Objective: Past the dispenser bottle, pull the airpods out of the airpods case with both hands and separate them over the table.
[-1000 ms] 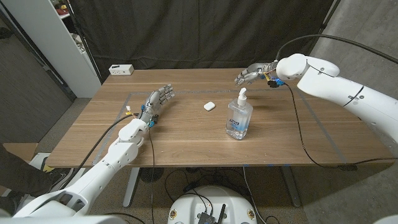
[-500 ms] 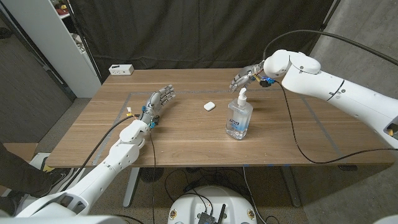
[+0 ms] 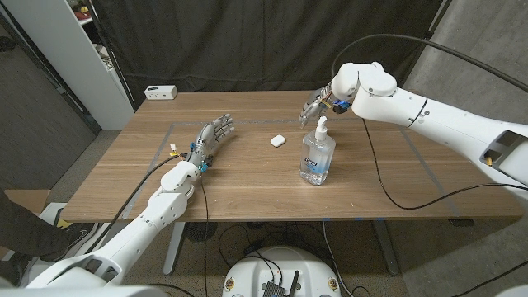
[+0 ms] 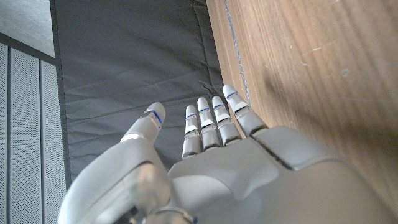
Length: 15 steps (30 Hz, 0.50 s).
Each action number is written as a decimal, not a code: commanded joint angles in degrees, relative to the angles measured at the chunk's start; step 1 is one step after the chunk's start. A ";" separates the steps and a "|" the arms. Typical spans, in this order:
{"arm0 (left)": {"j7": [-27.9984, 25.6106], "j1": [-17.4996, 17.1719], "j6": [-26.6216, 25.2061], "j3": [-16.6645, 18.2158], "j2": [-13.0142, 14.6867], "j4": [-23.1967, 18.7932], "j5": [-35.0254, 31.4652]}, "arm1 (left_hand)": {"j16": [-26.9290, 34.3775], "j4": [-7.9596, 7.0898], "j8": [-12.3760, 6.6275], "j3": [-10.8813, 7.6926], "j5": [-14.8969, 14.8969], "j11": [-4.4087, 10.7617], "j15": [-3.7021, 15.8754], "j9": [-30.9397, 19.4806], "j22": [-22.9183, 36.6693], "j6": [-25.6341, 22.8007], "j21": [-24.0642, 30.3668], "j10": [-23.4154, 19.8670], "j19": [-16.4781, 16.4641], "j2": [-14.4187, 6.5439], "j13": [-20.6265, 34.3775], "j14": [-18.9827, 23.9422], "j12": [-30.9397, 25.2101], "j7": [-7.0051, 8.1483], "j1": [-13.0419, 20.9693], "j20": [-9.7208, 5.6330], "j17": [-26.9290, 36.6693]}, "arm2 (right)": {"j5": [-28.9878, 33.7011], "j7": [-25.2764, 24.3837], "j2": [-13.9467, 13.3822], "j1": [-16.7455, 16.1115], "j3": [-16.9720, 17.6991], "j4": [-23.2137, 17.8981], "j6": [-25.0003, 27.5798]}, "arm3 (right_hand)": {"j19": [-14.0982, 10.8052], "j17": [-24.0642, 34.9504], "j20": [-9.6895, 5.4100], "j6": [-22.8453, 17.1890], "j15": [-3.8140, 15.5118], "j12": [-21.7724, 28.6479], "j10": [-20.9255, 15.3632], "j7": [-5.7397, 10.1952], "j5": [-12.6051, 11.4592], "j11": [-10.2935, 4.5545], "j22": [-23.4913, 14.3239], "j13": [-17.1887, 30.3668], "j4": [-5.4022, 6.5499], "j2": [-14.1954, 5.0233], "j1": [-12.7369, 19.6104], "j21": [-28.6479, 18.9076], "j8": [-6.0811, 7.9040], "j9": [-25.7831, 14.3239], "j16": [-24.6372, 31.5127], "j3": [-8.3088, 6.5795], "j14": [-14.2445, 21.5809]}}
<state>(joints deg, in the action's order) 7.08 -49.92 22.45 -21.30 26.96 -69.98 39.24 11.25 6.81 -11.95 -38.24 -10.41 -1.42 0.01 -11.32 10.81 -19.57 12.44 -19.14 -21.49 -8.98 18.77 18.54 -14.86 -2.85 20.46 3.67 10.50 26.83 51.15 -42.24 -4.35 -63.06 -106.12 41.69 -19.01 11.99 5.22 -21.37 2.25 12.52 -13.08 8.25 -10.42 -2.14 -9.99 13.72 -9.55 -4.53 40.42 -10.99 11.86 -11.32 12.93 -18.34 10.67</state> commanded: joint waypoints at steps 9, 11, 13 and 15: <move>0.52 -0.39 -0.04 0.06 -0.75 0.87 1.02 | 0.12 -0.12 -0.08 0.02 -0.51 -0.09 -0.15 -0.36 0.12 -0.48 0.08 -0.50 0.17 0.17 0.40 0.69 -0.42 0.05 0.50 0.25 0.05 | 6.69 9.33 10.95 6.89 -6.91 12.79 -6.24 | 0.55 0.10 -0.13 0.63 1.43 -0.08 0.37 -0.42 -0.13 -0.16 -0.19 0.39 -0.22 -0.15 1.46 -0.01 -0.21 -0.23 0.11 -0.44 -0.01; 0.73 -0.26 0.03 0.03 -0.85 1.10 1.08 | 0.11 -0.14 -0.06 0.01 -0.53 -0.18 -0.15 -0.36 0.12 -0.46 0.09 -0.54 0.17 0.14 0.44 0.73 -0.44 0.05 0.51 0.24 0.04 | 6.77 9.73 11.60 7.01 -7.02 13.15 -6.50 | 0.55 0.10 -0.12 0.74 1.38 -0.12 0.50 -0.43 -0.14 -0.11 -0.19 0.40 -0.22 -0.15 1.59 -0.03 -0.26 -0.23 0.10 -0.47 -0.05; 1.07 -0.01 0.33 -0.03 -1.11 1.60 1.10 | 0.10 -0.12 -0.05 0.01 -0.54 0.07 -0.14 -0.36 0.12 -0.46 0.09 -0.57 0.17 0.15 0.47 0.75 -0.46 0.08 0.53 0.25 0.02 | 6.90 10.59 12.29 7.24 -7.30 13.35 -6.40 | 0.54 0.10 -0.14 1.06 1.36 -0.15 0.59 -0.49 -0.15 -0.01 -0.19 0.41 -0.23 -0.14 1.73 -0.05 -0.38 -0.23 0.12 -0.48 -0.01; 1.25 0.12 0.57 -0.07 -1.26 1.87 1.07 | 0.09 -0.11 -0.05 0.02 -0.55 -0.03 -0.19 -0.36 0.12 -0.46 0.09 -0.64 0.20 0.17 0.49 0.79 -0.49 0.10 0.54 0.23 0.01 | 6.97 11.11 12.77 7.33 -7.51 13.28 -6.50 | 0.51 0.10 -0.06 1.15 1.21 -0.17 0.65 -0.64 -0.15 0.03 -0.19 0.42 -0.22 -0.12 1.82 -0.08 -0.41 -0.23 0.13 -0.49 0.00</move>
<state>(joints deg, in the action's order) 7.53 -50.19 22.57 -21.29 26.30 -69.14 40.07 11.25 6.80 -11.95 -38.24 -10.41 -1.43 -0.31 -11.61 10.80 -19.56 12.44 -19.14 -21.49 -8.98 19.03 18.85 -14.86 -2.85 20.46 3.67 10.38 32.11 58.28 -34.09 0.97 -68.43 -96.66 37.08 -18.53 12.00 5.10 -20.78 2.25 12.52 -12.58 7.66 -10.42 -2.05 -9.99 14.00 -9.78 -4.53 41.32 -10.99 11.64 -11.32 12.93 -18.57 10.67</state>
